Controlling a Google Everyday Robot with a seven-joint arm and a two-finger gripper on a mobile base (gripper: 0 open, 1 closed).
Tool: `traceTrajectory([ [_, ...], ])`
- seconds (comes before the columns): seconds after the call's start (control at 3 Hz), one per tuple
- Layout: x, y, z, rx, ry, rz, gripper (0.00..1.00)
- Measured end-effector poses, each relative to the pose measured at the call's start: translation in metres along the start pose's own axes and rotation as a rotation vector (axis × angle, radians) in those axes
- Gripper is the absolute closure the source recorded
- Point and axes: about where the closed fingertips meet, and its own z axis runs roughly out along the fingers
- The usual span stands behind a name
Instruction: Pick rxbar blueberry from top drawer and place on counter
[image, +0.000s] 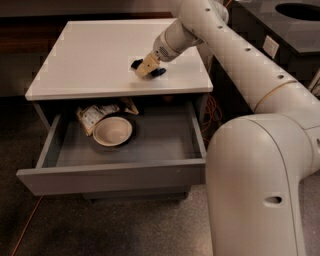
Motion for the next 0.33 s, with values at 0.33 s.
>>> traceTrajectory([
  [0.33, 0.0004, 0.0009, 0.0024, -0.003, 0.001, 0.000, 0.00],
])
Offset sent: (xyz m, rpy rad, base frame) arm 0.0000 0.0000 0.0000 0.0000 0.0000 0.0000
